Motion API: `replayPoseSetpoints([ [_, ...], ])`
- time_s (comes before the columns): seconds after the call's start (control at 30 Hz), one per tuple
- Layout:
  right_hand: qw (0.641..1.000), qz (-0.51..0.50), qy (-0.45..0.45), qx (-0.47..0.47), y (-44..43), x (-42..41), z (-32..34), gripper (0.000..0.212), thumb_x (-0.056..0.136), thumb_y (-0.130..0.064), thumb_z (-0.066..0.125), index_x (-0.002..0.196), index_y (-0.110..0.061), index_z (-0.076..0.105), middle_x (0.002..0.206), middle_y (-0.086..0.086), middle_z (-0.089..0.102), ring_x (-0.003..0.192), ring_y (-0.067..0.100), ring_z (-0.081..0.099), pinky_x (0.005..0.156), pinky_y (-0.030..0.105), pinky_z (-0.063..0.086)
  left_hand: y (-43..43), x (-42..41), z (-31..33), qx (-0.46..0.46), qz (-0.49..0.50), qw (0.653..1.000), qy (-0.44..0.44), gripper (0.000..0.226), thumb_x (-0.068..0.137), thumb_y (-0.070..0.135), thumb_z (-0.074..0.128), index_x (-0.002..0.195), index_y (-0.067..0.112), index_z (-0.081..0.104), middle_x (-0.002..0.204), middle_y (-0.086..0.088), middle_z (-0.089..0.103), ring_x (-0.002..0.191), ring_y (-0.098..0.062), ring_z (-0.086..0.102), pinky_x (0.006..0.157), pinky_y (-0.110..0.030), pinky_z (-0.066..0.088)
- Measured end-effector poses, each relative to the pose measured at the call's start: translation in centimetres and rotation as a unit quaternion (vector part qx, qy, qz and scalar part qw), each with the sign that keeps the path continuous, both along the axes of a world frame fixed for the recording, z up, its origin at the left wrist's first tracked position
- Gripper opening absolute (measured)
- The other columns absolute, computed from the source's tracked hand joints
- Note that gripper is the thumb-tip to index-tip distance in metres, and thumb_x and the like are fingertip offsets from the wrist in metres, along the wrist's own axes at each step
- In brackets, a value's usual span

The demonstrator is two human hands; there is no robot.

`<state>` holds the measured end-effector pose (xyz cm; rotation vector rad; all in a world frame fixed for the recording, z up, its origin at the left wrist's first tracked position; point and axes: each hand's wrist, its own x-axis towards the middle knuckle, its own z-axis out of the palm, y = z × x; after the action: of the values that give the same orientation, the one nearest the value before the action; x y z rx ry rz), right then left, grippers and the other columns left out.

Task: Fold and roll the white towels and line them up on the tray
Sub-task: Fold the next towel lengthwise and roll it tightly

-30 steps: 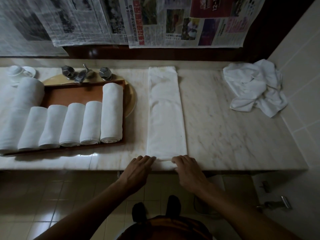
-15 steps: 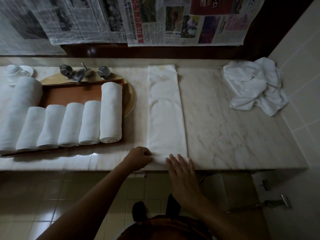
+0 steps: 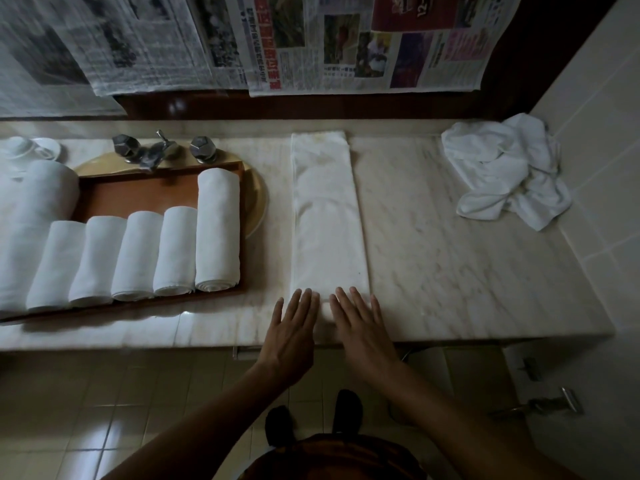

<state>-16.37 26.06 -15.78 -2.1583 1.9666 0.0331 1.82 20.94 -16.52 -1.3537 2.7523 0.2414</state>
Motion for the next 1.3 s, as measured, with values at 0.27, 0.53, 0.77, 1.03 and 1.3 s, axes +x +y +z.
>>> replayPoseSetpoints([
  [0.27,1.0,0.016,0.002,0.007,-1.8,-1.0,2.1,0.071,0.091,-0.004,0.065,0.156,-0.008,0.036,0.158,0.016,0.041,0.145,0.036,0.04,0.121,0.051,0.03,-3.2,1.1,0.6,0.059,-0.053,0.995,0.064,0.069,0.097,0.011,0.061,0.159,0.009,0.031,0.162,-0.013,0.038,0.149,-0.027,0.038,0.119,-0.042,0.038],
  [0.53,0.998,0.047,-0.036,0.0,1.7,-1.3,1.7,0.056,0.079,0.004,0.065,0.133,-0.009,0.059,0.116,0.01,0.061,0.1,0.031,0.06,0.079,0.043,0.055,-0.5,4.0,0.5,0.074,-0.099,0.99,0.065,0.055,0.097,0.036,0.035,0.15,0.025,0.047,0.146,0.005,0.042,0.127,-0.013,0.043,0.106,-0.032,0.044],
  [0.77,0.993,-0.029,-0.116,0.019,1.3,-1.8,3.1,0.029,0.089,-0.024,0.072,0.109,-0.032,0.053,0.105,-0.011,0.062,0.101,0.017,0.057,0.102,0.042,0.04,-1.2,3.9,2.3,0.142,-0.035,0.982,0.122,0.041,0.101,0.033,0.059,0.139,0.025,0.049,0.132,0.005,0.054,0.109,-0.013,0.047,0.094,-0.029,0.042],
  [1.03,0.995,-0.057,-0.072,-0.038,2.5,-0.3,3.4,0.048,0.078,-0.026,0.084,0.122,-0.022,0.067,0.126,0.002,0.066,0.114,0.027,0.063,0.108,0.055,0.042,-3.9,3.4,3.3,0.254,0.065,0.95,0.169,0.022,0.098,0.031,0.067,0.117,0.022,0.07,0.11,0.008,0.05,0.086,-0.013,0.062,0.08,-0.032,0.054],
  [1.3,0.997,-0.011,-0.011,0.07,4.6,1.8,3.4,0.098,0.097,-0.012,0.058,0.16,-0.018,-0.017,0.161,0.013,-0.031,0.151,0.034,-0.026,0.125,0.056,-0.01,-1.1,2.1,3.8,0.051,0.053,0.988,0.139,0.045,0.098,0.034,0.062,0.14,0.019,0.055,0.145,-0.005,0.049,0.131,-0.024,0.048,0.106,-0.041,0.045],
])
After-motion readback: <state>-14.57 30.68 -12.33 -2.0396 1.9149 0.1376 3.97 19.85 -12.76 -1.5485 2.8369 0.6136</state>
